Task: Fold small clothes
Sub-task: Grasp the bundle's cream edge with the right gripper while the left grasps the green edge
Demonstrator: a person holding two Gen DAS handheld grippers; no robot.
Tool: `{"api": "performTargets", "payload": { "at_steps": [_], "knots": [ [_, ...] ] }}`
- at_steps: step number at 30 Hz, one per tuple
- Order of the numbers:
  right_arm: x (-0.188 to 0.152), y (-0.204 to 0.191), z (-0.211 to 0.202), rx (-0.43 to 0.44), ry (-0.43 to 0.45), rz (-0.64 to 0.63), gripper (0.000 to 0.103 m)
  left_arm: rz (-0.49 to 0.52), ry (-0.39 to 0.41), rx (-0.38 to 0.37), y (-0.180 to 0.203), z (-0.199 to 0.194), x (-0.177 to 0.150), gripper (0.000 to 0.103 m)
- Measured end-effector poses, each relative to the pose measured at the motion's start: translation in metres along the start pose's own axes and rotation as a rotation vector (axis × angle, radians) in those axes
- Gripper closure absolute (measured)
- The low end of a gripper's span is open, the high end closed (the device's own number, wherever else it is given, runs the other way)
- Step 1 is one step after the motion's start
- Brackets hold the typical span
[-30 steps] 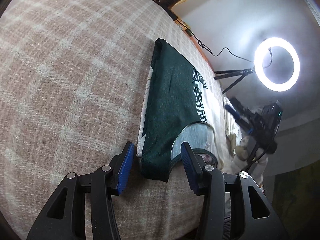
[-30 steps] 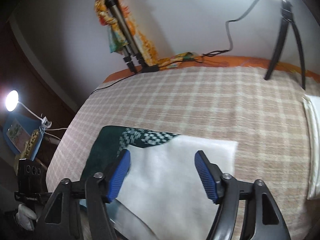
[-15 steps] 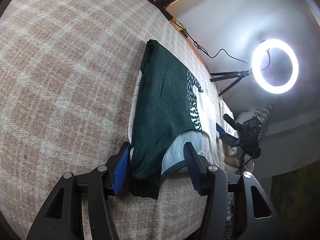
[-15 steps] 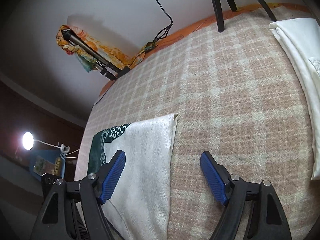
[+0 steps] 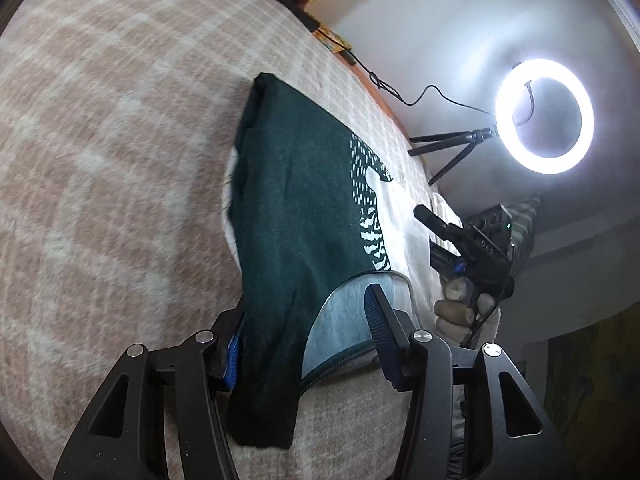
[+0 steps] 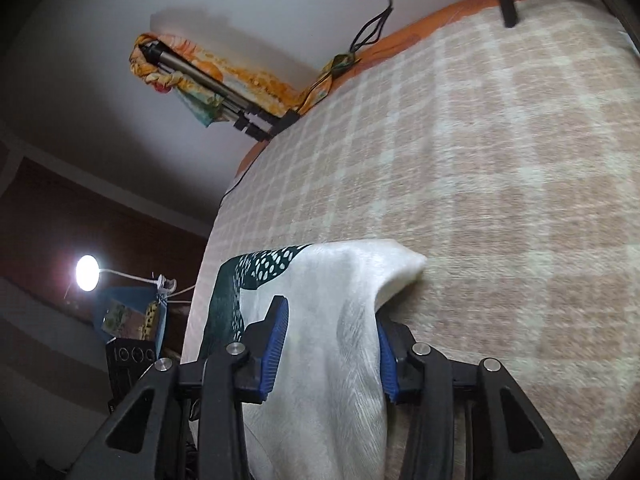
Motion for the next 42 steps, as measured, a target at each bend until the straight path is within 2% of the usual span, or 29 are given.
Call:
{"api": "performTargets", "payload": {
  "at_steps": [1, 3, 6, 8, 10, 13, 16, 21, 27, 42],
  "knots": [
    [0.001, -0.002, 0.002, -0.004, -0.001, -0.007, 0.061, 0.007, -0.006, 0.006, 0.001, 0.002, 0.000, 0.057],
    [0.002, -0.003, 0.004, -0.014, -0.006, -0.012, 0.066, 0.022, -0.003, 0.022, 0.002, 0.005, 0.000, 0.071],
    [0.002, -0.004, 0.005, -0.031, -0.005, -0.011, 0.072, 0.070, -0.003, 0.059, 0.003, 0.008, -0.004, 0.083],
    [0.001, -0.005, 0.006, -0.060, -0.009, -0.025, 0.078, 0.136, 0.009, 0.103, 0.007, 0.010, -0.006, 0.088],
    [0.000, -0.005, 0.007, -0.105, -0.020, -0.049, 0.089, 0.196, 0.024, 0.138, 0.012, 0.011, -0.010, 0.088],
    [0.000, -0.008, 0.006, -0.162, -0.028, -0.091, 0.098, 0.288, 0.050, 0.177, 0.018, 0.009, -0.014, 0.091],
    [0.001, -0.015, 0.004, -0.207, -0.028, -0.145, 0.100, 0.362, 0.072, 0.193, 0.026, 0.004, -0.019, 0.093],
    [0.007, -0.030, -0.002, -0.260, -0.017, -0.226, 0.101, 0.432, 0.110, 0.201, 0.036, -0.005, -0.021, 0.094],
    [0.012, -0.044, -0.009, -0.291, 0.000, -0.284, 0.101, 0.448, 0.129, 0.195, 0.039, -0.011, -0.021, 0.095],
    [0.011, -0.055, -0.031, -0.317, 0.034, -0.311, 0.102, 0.482, 0.150, 0.161, 0.054, -0.010, -0.026, 0.098]
  ]
}}
Point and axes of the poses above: each gripper's, at about its wrist camera, not at the fingertips, and z roughly the way its jaws point, y to its right, x to its top, the point moved 8 cm from there along z, roughly the way its jaws point, and after that the axes turned 12 degrees about -z, right-handed, at the moved point
